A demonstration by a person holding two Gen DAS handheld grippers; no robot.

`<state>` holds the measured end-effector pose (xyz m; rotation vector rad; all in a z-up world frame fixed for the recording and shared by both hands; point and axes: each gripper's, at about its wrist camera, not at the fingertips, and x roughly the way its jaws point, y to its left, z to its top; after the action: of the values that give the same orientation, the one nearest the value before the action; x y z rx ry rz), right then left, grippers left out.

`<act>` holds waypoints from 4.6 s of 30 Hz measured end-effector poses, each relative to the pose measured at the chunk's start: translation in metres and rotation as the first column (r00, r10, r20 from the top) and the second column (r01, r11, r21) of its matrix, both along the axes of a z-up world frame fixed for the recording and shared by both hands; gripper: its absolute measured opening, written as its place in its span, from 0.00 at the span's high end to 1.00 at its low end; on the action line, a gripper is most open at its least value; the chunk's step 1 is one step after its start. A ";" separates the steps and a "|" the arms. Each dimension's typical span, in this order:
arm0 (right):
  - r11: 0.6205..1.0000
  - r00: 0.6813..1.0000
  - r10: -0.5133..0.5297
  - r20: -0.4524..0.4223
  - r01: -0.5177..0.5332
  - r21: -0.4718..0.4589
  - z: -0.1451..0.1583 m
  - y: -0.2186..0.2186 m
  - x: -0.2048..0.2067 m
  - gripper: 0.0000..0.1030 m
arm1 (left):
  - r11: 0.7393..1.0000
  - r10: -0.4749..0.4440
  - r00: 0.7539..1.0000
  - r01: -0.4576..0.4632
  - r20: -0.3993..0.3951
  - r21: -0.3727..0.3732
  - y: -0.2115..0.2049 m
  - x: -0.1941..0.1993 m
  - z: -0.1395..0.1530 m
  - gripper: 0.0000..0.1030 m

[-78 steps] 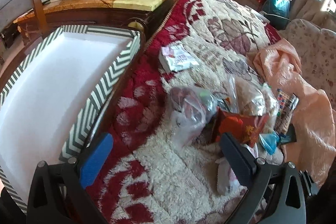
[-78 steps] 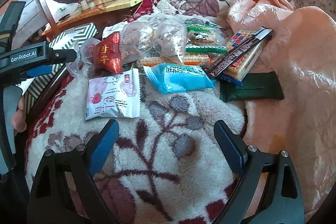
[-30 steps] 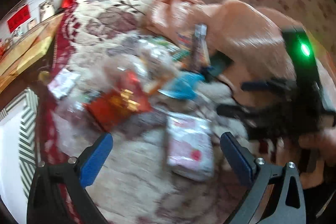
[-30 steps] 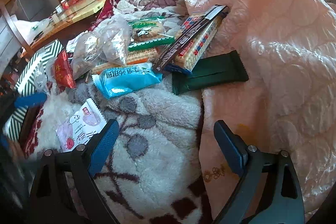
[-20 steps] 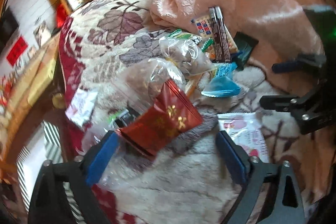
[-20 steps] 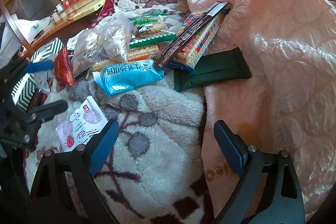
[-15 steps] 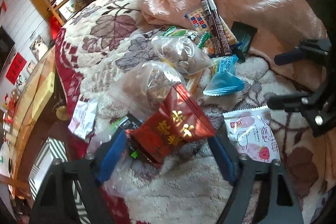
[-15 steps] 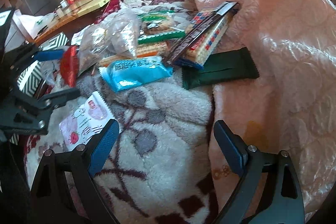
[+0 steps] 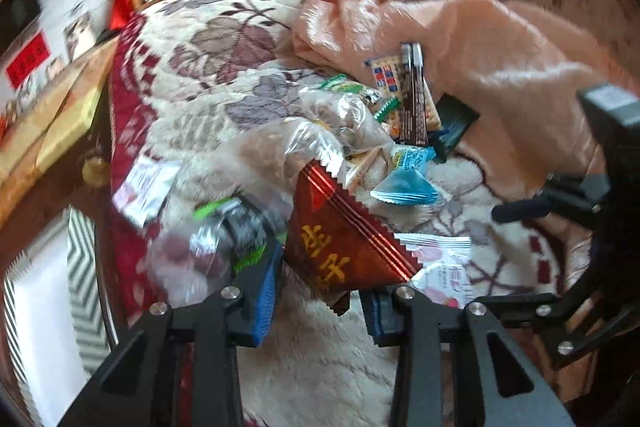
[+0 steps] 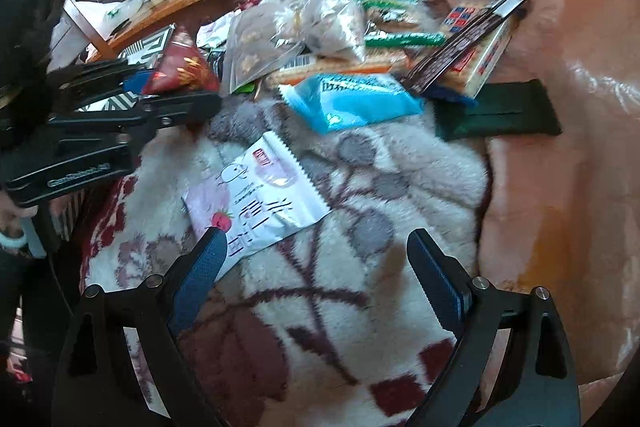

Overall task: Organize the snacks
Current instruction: 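Grasp the pink strawberry packet with the right gripper while the left holds the red bag, then carry the red bag and strawberry packet in both grippers over the white box, then open both grippers to drop the two packets into the white box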

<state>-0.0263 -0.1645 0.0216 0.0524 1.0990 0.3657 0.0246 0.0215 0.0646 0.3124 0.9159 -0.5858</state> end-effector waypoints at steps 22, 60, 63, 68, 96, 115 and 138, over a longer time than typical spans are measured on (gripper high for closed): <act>0.999 0.993 0.029 -0.111 -0.033 -0.031 0.007 0.045 0.015 0.11 | 0.944 0.314 0.948 -0.317 -0.044 -0.096 0.054 -0.029 0.008 0.62; 0.963 0.965 0.255 0.058 -0.248 -0.104 0.051 0.094 0.020 0.43 | 0.853 0.497 0.867 -0.497 -0.042 -0.163 0.101 -0.034 0.041 0.62; 0.955 0.954 0.288 0.078 -0.281 -0.096 0.062 0.109 0.022 0.43 | 0.828 0.539 0.841 -0.538 -0.041 -0.158 0.117 -0.033 0.047 0.62; 0.935 0.931 0.351 0.101 -0.341 -0.100 0.075 0.142 0.021 0.43 | 0.776 0.612 0.790 -0.611 -0.048 -0.159 0.149 -0.036 0.053 0.62; 0.776 0.777 0.627 0.056 -0.616 -0.137 0.065 0.323 0.036 0.43 | 0.468 0.854 0.477 -0.879 -0.208 -0.096 0.296 -0.026 0.001 0.62; 0.740 0.747 0.662 -0.054 -0.664 -0.111 0.015 0.355 0.037 0.43 | 0.377 0.889 0.365 -0.926 -0.276 -0.012 0.320 -0.028 -0.028 0.34; 0.886 0.884 0.463 0.069 -0.463 -0.011 0.067 0.215 0.022 0.43 | 0.541 0.829 0.545 -0.838 -0.128 -0.069 0.213 -0.040 0.032 0.19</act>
<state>-0.0038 0.0503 0.0889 -0.2230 1.0339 0.7964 -0.0153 0.2346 0.0968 -0.2914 0.9800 0.2631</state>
